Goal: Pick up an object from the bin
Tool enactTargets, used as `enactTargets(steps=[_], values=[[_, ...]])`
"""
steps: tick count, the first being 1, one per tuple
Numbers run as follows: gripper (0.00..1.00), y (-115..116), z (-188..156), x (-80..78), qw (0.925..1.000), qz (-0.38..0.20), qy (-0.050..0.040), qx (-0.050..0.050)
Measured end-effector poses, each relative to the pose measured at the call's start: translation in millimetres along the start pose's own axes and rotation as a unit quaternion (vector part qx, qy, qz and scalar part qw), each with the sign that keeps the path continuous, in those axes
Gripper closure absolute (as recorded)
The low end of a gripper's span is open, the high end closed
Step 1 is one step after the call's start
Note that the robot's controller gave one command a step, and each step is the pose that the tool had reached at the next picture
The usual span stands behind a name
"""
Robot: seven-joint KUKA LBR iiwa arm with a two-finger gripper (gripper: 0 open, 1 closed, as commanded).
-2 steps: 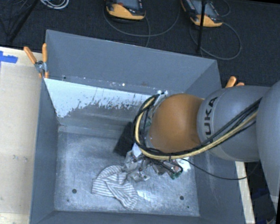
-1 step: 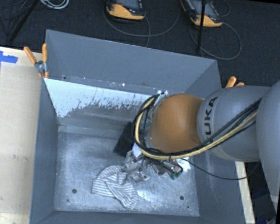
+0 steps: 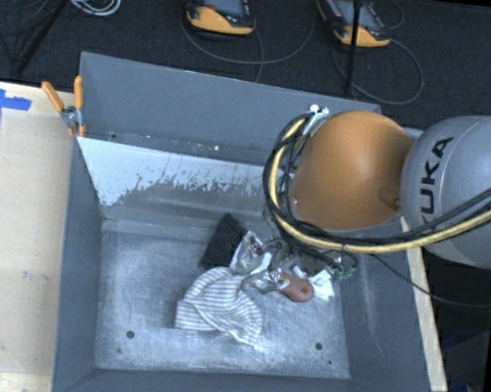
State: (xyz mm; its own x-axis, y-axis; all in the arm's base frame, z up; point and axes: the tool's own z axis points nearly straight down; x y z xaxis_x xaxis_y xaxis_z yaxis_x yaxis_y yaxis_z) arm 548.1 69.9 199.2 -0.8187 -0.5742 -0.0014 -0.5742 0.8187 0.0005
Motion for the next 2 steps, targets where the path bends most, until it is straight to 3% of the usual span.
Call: enactTargets(steps=[2], values=[[1.0, 8.3, -14.5, -6.5, 0.9997, -0.023, 0.004, -0.001]])
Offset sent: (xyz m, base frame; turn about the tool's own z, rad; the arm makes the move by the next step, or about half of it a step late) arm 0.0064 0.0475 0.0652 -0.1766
